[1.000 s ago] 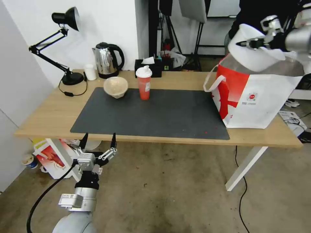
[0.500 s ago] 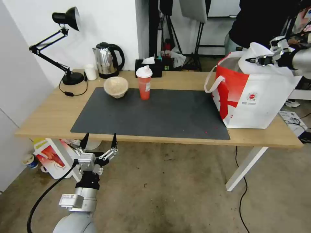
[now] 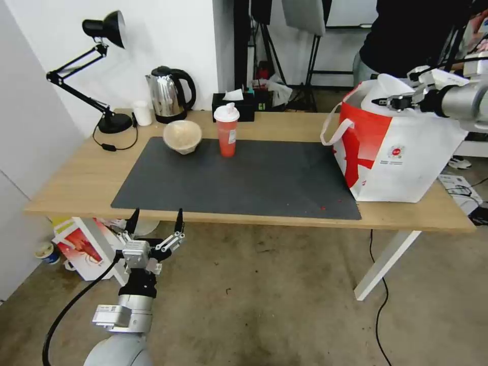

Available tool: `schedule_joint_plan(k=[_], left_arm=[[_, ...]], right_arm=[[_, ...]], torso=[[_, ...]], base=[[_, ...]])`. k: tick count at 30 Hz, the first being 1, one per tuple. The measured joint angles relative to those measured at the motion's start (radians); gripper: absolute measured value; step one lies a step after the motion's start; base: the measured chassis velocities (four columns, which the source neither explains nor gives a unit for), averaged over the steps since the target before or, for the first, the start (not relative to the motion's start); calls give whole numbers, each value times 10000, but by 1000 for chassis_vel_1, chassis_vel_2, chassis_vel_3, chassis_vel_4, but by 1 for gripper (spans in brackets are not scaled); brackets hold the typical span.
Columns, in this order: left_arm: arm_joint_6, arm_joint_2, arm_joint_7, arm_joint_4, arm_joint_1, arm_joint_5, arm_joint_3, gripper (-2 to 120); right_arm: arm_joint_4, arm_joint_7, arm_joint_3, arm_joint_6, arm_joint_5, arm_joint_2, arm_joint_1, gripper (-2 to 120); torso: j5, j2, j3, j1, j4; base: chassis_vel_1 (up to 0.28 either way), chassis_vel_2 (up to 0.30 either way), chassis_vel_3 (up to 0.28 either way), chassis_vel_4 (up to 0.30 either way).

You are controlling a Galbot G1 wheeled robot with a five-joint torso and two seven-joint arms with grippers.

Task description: Pick up the trash from the table and place it into the takeout bag.

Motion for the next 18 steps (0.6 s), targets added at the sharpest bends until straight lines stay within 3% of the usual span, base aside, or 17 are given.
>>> schedule_joint_plan(k=[4, 11, 13, 16, 18], left_arm=[[-2, -4, 0, -54, 6, 1, -14, 99], [-2, -6, 0, -88, 14, 3, -24, 99], [-2, -6, 0, -93, 17, 4, -24, 99], [-2, -4, 0, -121, 19, 5, -25, 99], [-2, -4, 0, -123, 19, 5, -25, 99]], right_arm=[[205, -13, 0, 0, 15, -94, -20, 2], [313, 106, 0, -1, 167, -222, 46, 28], [320, 133, 0, -1, 188, -233, 53, 30], [336, 215, 0, -1, 254, -261, 78, 46], [336, 222, 0, -1, 257, -265, 80, 46]], torso=[[-2, 0, 0, 0, 0], [0, 0, 0, 0, 0], [-1, 0, 0, 0, 0], [-1, 0, 0, 0, 0], [-1, 0, 0, 0, 0]], base=[[0, 0, 0, 0], [0, 0, 0, 0], [0, 0, 0, 0], [0, 0, 0, 0], [0, 0, 0, 0]])
